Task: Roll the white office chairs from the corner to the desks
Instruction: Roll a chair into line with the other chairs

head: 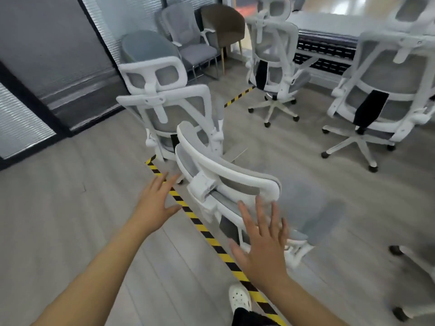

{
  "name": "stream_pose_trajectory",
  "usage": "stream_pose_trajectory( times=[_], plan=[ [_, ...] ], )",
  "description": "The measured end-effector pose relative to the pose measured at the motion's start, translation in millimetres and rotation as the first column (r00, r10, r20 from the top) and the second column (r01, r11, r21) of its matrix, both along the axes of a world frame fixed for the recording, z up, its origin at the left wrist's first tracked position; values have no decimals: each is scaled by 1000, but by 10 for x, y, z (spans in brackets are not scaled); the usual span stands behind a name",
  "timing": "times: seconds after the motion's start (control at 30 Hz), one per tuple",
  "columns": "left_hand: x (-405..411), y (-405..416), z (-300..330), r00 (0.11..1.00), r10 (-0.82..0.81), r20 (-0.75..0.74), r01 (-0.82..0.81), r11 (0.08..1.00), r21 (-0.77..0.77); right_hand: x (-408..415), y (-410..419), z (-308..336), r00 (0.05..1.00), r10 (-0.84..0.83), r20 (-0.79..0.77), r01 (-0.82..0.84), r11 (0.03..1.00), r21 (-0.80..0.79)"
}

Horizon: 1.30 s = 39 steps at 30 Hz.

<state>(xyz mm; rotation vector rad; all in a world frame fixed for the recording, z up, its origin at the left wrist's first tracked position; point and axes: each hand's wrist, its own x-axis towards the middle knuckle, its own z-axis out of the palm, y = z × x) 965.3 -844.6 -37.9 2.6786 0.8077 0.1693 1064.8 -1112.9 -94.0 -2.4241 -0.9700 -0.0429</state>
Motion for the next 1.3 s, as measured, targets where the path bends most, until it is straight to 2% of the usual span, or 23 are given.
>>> stream_pose_trajectory(
  times=[0.07, 0.17, 0.27, 0.4, 0.5, 0.57, 0.63, 0.83, 1.0, 1.13, 1.3],
  plan=[
    [297, 314, -25, 995, -84, -56, 88, 994, 62, 7, 207, -91, 994, -83, 68, 87, 995, -53],
    [685, 663, -139, 974, -212, -78, 216, 975, 51, 88, 307, -209, 971, -168, 172, 172, 985, -7],
    [972, 897, -252, 970, -237, 52, 241, 966, -94, 232, 337, -257, 941, -207, 267, 216, 976, -6],
    [1382, 1075, -319, 911, -374, 173, 398, 909, -127, 537, 370, -321, 902, -291, 318, 304, 953, 10],
    [1733, 1187, -408, 878, -428, 214, 458, 881, -117, 791, 430, -331, 877, -382, 290, 410, 911, -38],
    [1986, 1298, -483, 853, -487, 187, 506, 859, -70, 926, 519, -315, 857, -443, 263, 476, 876, -76],
    [2237, 1413, -547, 837, -520, 171, 539, 838, -87, 1017, 625, -288, 828, -523, 200, 546, 834, -80],
    [3105, 1631, -554, 801, -567, 191, 593, 793, -136, 1466, 1073, -194, 669, -742, 53, 740, 657, -146],
    [3822, 1702, -479, 756, -627, 188, 652, 746, -135, 2133, 1303, -1, 563, -826, -24, 797, 550, -250],
    [4372, 1661, -514, 741, -636, 215, 669, 725, -164, 2672, 1358, 117, 495, -858, -139, 848, 512, -137],
    [4943, 1495, -536, 732, -641, 231, 677, 721, -147, 3269, 1252, -11, 454, -883, -117, 887, 461, -39]
  ],
)
